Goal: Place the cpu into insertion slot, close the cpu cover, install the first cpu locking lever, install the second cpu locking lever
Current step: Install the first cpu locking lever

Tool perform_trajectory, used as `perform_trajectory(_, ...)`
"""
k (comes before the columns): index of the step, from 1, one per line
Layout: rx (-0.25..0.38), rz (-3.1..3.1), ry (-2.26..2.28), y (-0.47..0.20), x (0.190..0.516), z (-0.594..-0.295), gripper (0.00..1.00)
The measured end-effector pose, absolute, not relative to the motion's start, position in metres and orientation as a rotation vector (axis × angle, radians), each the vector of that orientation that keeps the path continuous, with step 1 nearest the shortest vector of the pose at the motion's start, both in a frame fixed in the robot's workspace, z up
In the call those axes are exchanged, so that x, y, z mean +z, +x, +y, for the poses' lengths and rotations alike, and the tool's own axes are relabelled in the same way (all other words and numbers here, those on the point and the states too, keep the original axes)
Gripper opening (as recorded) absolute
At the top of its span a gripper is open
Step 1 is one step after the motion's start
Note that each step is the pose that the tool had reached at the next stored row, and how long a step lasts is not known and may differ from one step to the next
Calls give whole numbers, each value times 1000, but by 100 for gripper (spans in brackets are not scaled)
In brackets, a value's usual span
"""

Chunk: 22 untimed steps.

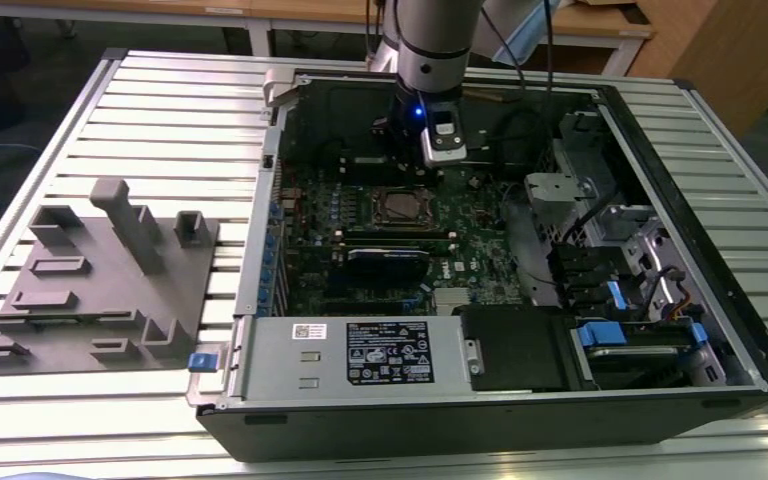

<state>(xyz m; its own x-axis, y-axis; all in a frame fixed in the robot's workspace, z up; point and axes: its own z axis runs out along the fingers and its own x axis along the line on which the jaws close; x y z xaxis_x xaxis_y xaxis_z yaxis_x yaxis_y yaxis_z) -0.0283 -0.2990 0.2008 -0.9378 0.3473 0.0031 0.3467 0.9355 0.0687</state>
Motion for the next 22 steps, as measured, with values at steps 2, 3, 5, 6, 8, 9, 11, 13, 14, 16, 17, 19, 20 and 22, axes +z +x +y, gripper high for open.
perform_trajectory(2, 107, 3080, 557, -28, 201, -299, 11)
perform_trajectory(3, 107, 3080, 560, -28, 201, -299, 11)
perform_trajectory(5, 107, 3079, 565, -28, 201, -299, 11)
perform_trajectory(6, 107, 3077, 567, -28, 201, -299, 11)
perform_trajectory(8, 109, 3070, 568, -28, 201, -299, 11)
perform_trajectory(9, 110, 3066, 568, -29, 201, -299, 11)
perform_trajectory(11, 112, 3056, 566, -29, 201, -299, 11)
perform_trajectory(13, 115, 3048, 565, -30, 201, -299, 11)
perform_trajectory(14, 115, 3045, 565, -30, 201, -299, 11)
perform_trajectory(16, 116, 3041, 566, -32, 201, -299, 11)
perform_trajectory(17, 116, 3039, 567, -32, 201, -299, 11)
perform_trajectory(19, 118, 3033, 567, -33, 201, -299, 11)
perform_trajectory(20, 119, 3029, 566, -34, 201, -299, 11)
perform_trajectory(22, 121, 3020, 565, -34, 201, -299, 11)
